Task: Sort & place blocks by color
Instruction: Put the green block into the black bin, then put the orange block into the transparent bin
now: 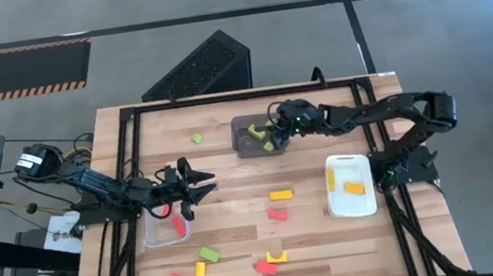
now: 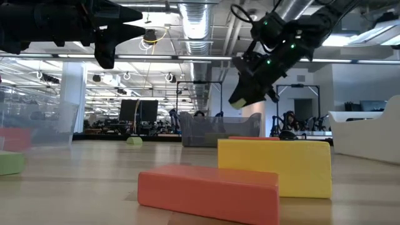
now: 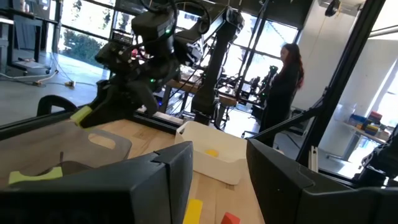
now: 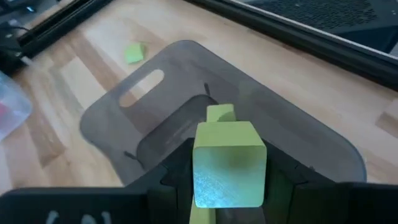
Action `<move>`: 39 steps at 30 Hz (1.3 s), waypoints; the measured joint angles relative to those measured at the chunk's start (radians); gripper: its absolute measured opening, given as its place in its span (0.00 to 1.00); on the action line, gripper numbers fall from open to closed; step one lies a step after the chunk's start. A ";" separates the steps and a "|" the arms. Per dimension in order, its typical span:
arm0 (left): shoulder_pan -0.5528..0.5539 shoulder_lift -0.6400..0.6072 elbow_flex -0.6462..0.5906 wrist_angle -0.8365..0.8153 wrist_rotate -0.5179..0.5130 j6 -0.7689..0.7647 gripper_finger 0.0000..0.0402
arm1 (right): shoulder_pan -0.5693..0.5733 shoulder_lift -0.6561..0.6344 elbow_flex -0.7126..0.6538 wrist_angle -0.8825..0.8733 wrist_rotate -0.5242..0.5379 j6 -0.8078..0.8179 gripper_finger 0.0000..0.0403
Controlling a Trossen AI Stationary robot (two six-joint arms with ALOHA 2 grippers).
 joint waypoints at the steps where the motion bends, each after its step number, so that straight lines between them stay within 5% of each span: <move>1: 0.000 0.000 0.000 0.000 0.000 0.000 0.35 | -0.002 0.010 0.000 0.006 0.000 0.000 0.38; 25: 0.000 0.000 0.000 -0.002 0.002 0.006 0.35 | 0.004 -0.014 0.000 0.044 -0.019 -0.013 0.62; 39: 0.000 0.000 0.000 -0.013 0.027 -0.020 0.35 | 0.322 -0.330 -0.011 0.042 0.043 -0.081 0.55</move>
